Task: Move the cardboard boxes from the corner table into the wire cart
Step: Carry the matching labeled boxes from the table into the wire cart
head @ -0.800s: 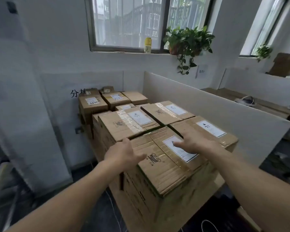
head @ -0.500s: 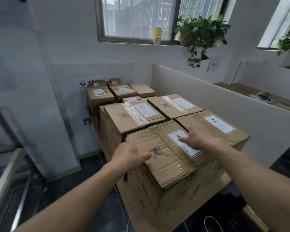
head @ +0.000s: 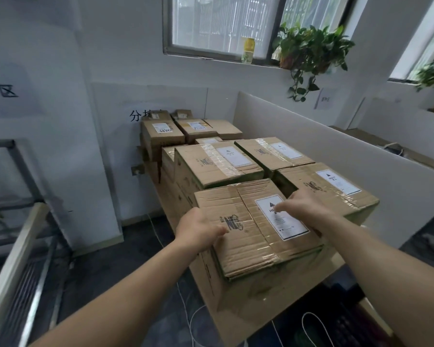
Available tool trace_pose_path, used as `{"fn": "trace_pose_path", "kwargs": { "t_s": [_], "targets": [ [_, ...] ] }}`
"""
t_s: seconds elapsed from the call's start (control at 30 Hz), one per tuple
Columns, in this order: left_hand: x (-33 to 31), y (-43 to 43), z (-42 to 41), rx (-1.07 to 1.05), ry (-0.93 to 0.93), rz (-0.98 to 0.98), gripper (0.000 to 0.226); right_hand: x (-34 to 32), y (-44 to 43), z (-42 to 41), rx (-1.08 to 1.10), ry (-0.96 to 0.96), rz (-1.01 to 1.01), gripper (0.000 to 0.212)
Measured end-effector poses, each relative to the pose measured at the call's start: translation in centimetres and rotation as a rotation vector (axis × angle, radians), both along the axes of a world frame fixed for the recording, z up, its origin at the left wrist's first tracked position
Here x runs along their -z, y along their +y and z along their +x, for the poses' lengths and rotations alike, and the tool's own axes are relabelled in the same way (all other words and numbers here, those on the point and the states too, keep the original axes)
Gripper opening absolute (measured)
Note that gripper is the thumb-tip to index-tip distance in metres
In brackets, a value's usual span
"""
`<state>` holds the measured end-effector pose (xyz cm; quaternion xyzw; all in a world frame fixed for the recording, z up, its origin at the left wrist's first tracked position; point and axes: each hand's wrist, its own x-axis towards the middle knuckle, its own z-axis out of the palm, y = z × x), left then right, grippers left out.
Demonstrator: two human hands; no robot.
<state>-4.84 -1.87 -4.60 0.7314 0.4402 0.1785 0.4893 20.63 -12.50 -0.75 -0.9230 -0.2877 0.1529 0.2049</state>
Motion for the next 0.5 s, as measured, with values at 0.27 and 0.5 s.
{"fn": "trace_pose_path", "kwargs": {
  "t_s": [0.27, 0.5],
  "targets": [
    [0.3, 0.5, -7.7, -0.065, 0.027, -0.039, 0.065, 0.2, 0.6, -8.2, -0.015, -0.008, -0.043, 0.047],
    [0.7, 2.9, -16.9, -0.180, 0.070, -0.022, 0.078, 0.7, 3.8, -17.2, -0.094, 0.055, -0.010, 0.053]
  ]
}}
